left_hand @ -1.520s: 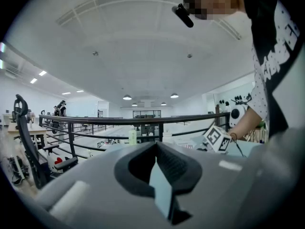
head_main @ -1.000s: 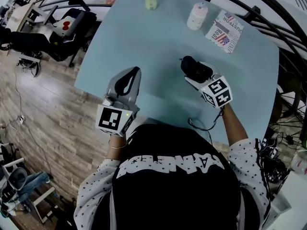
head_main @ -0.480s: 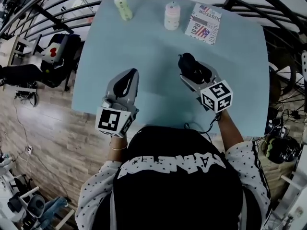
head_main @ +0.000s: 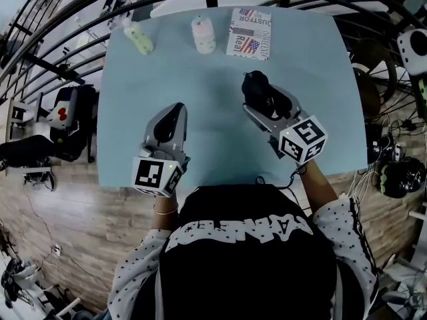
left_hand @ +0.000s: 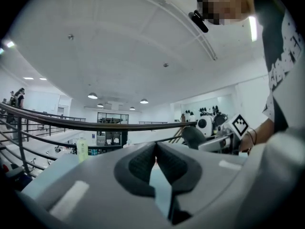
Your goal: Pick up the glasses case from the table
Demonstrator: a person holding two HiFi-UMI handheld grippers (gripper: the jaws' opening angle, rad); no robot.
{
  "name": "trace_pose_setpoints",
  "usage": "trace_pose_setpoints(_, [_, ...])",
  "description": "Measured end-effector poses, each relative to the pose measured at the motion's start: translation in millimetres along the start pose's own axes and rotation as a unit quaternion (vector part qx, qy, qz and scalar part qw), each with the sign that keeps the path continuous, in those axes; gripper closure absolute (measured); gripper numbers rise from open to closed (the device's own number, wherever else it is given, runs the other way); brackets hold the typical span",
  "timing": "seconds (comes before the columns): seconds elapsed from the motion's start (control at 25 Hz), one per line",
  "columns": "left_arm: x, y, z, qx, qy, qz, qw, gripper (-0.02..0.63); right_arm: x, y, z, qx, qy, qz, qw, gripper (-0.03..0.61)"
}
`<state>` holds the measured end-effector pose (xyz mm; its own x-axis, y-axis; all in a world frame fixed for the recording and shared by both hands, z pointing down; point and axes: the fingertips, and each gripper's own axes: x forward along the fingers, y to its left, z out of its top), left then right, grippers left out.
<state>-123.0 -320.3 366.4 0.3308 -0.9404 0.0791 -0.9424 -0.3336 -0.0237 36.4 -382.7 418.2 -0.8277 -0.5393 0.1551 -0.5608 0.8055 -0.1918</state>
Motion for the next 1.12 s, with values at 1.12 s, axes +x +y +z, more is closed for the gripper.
trace_pose_setpoints(1.12, [20.7,-29.9,29.9,0.022,-0.02,-0.042,0.9987,0.614,-56.4,15.9,102.5,0.001,-0.145,-0.022,0.989,0.224])
